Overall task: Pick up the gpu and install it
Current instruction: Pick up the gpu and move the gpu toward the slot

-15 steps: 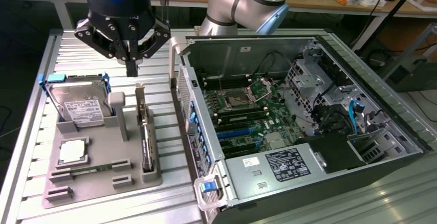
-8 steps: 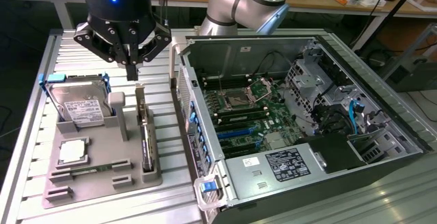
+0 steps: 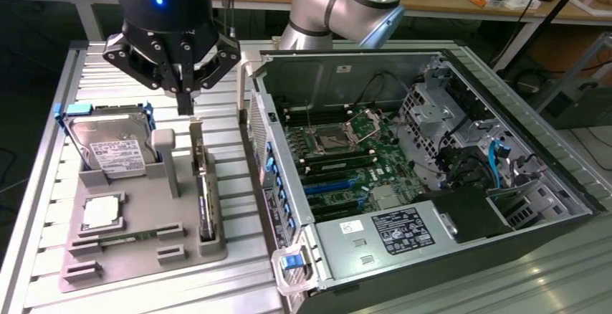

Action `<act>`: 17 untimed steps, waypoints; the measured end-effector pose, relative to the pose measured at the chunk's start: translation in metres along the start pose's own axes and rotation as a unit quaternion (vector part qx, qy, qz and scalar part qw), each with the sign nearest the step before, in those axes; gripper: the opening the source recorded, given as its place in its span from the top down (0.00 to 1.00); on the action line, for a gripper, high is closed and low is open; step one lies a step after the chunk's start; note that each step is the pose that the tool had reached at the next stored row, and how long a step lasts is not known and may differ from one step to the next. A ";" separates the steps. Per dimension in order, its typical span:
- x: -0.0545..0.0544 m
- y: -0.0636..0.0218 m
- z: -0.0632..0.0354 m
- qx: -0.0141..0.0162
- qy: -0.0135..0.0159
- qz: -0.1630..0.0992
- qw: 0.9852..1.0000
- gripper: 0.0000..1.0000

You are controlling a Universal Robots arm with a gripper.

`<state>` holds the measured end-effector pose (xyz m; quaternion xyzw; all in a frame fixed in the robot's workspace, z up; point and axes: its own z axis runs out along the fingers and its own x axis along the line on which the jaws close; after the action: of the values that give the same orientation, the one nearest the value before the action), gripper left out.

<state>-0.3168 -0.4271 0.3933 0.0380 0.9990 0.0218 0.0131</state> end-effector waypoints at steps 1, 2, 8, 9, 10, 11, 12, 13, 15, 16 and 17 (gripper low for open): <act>0.000 -0.0006 0.0000 0.000 0.000 0.000 1.000 0.89; 0.000 -0.0013 0.0000 0.000 0.000 0.000 1.000 0.89; 0.000 -0.0068 -0.0003 0.000 0.000 0.000 1.000 0.89; -0.001 -0.0077 -0.0004 0.000 0.000 0.000 1.000 0.89; -0.001 -0.0087 -0.0004 0.000 0.000 0.000 1.000 0.89; -0.001 -0.0101 -0.0005 0.000 0.000 0.000 1.000 0.89; -0.001 -0.0110 -0.0005 0.000 0.000 0.000 1.000 0.89; -0.001 -0.0124 -0.0005 0.000 0.000 0.000 1.000 0.89; -0.001 -0.0143 -0.0006 0.000 0.000 0.000 1.000 0.89; -0.001 -0.0154 -0.0006 0.000 0.000 0.000 1.000 0.89; -0.001 -0.0165 -0.0007 0.000 0.000 0.000 1.000 0.89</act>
<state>-0.3168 -0.4436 0.3933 0.0380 0.9990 0.0218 0.0131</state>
